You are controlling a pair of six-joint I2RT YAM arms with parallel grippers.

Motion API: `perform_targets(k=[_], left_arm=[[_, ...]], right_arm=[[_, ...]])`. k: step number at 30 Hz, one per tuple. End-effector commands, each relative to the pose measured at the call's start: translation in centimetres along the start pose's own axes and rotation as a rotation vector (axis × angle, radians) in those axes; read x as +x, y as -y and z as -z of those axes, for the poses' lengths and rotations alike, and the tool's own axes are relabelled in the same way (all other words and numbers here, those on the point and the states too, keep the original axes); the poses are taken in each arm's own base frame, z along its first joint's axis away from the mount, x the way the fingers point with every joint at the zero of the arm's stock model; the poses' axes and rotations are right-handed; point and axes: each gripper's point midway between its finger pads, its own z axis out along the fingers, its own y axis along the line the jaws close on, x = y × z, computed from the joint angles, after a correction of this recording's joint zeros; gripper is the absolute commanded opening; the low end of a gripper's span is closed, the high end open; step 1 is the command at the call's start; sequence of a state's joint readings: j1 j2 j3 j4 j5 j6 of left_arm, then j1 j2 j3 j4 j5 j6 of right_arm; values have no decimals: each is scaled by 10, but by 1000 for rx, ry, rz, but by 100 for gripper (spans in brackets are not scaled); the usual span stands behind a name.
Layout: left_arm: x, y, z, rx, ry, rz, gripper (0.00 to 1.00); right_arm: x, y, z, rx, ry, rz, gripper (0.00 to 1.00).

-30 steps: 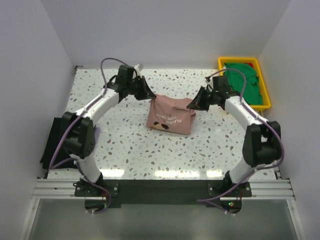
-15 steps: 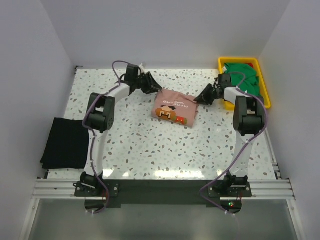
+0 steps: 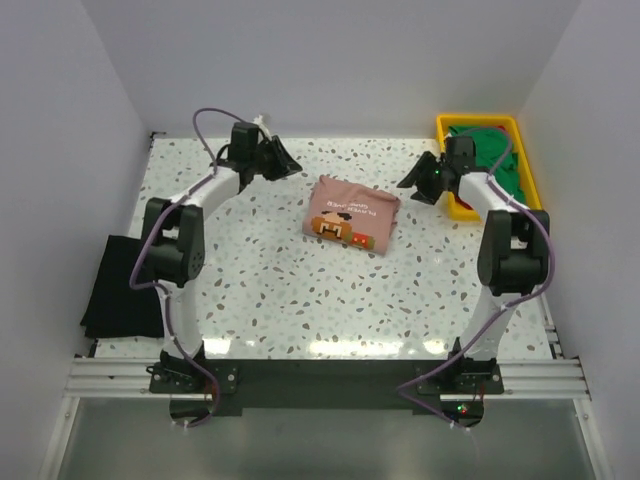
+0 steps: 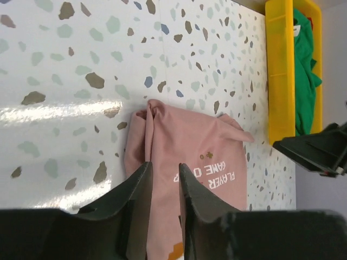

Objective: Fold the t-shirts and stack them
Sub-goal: Fold the tshirt

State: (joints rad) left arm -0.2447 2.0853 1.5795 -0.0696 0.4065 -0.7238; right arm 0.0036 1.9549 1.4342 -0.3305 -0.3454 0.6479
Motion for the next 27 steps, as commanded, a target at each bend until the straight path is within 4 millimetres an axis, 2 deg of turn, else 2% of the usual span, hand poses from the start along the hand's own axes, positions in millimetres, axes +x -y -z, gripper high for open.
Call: perform_targets(k=[1,2,3,4,5,6,8,9,11,12,14,15,16,18,19,21,23,24,26,27], left_arm=[[-4,15,37,-132,85,-111,23],[2,13,38,-172,88,-122,19],[23,19,35,-176,54,-150,13],[30,23,36,-189,49,-178,11],[38,18,35,-243,45,-191,7],[54,25,30,-241,17,-212,1],[72,23,22,-248,-12,-216,0],[85,24,18,-242,-35,-219,0],[98,25,10,-228,-58,-216,0],[105,27,6,-221,-71,-221,0],[120,17,-6,-238,-112,-219,0],[123,18,-11,-238,-124,-226,0],[134,6,-20,-263,-156,-220,0],[145,-5,-25,-296,-193,-216,0],[154,-18,-29,-325,-213,-206,0],[165,-36,-27,-386,-240,-191,0],[171,-41,-23,-399,-240,-169,0],[184,-51,-16,-418,-260,-163,0],[180,-40,-6,-384,-228,-150,0],[190,-48,3,-399,-246,-143,0]], right_arm=[[6,-26,33,86,112,180,56],[14,-29,34,102,110,209,56],[27,-39,34,109,110,258,56],[37,-41,32,115,97,278,55],[44,-44,29,115,93,297,54],[58,-51,24,116,78,332,53],[73,-55,17,128,52,369,51],[87,-59,8,131,26,400,50],[95,-62,-1,142,15,429,50],[104,-59,-11,152,-10,442,50],[111,-54,-21,165,-40,444,49],[113,-51,-26,175,-49,447,49],[116,-42,-35,200,-69,449,49],[118,-33,-40,237,-91,455,49],[121,-25,-46,265,-105,458,49],[123,-18,-48,288,-120,467,49],[125,-17,-46,294,-120,479,49],[127,-15,-44,295,-124,481,49],[135,-8,-41,299,-145,482,49],[142,-3,-36,299,-161,484,49]])
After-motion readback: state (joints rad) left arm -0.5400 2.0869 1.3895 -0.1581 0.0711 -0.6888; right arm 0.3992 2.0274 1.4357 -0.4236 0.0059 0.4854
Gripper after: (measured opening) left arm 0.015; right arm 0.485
